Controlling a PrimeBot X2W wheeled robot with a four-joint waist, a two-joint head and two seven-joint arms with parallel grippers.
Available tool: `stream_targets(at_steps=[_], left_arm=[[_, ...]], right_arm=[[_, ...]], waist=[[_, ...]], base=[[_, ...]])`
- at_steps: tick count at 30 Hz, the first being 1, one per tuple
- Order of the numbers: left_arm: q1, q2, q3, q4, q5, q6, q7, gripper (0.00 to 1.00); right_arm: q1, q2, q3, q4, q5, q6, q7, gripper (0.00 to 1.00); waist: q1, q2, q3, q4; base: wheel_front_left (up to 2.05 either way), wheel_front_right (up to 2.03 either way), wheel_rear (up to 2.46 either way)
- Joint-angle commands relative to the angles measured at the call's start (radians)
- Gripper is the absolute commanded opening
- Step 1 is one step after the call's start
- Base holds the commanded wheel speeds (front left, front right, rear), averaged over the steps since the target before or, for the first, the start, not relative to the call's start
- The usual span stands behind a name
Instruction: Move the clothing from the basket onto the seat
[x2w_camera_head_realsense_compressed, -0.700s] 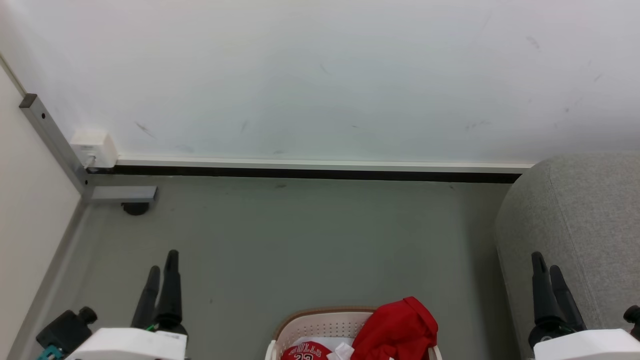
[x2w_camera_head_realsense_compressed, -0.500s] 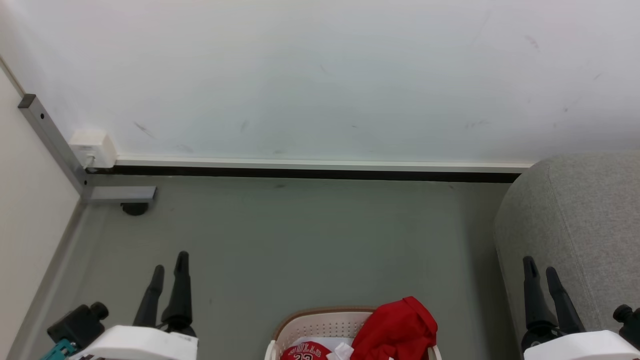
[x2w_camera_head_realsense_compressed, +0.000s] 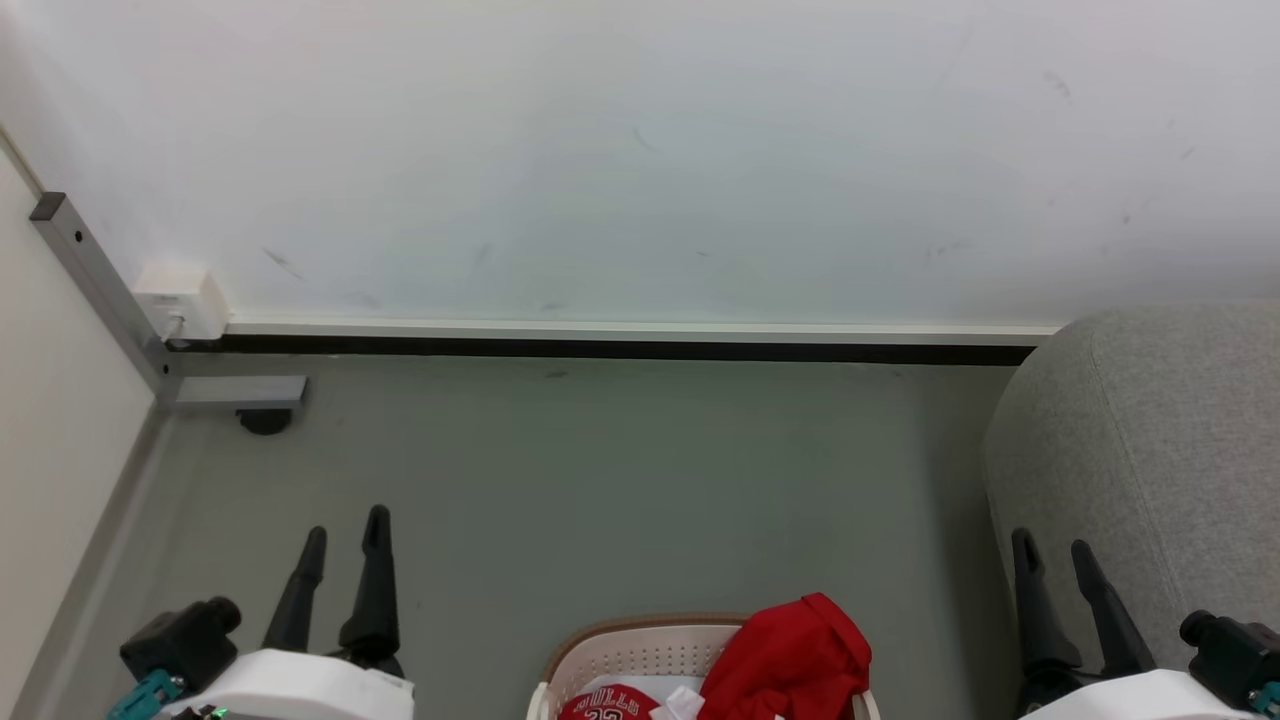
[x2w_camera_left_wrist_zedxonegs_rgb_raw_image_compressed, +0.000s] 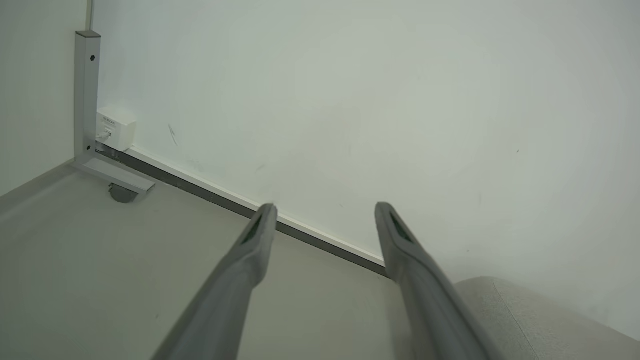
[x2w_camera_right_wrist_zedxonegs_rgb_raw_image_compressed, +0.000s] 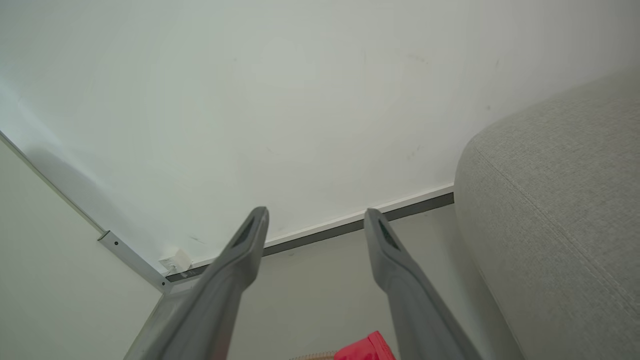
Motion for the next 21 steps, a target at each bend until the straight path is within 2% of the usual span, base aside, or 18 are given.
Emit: stream_targets(at_steps=[1,21], left_arm=[[-0.007,0.013,-0.003,-0.01,0.038,0.005,-0.008,1.0],[-0.002,0.01,-0.02,-0.02,0.203,0.016,-0.057,1.0]], right_arm=[[-0.02,-0.011,0.005,-0.003,-0.033,-0.001,-0.01,1.0],[-0.02,-0.012,0.024,-0.021,-0.183,-0.001,-0.059,1.0]], waist=[[0.0,0.0,0.0,-0.001],[0.0,0.0,0.001,-0.006]], base=[[0.0,0.0,0.0],[0.0,0.0,0.0]])
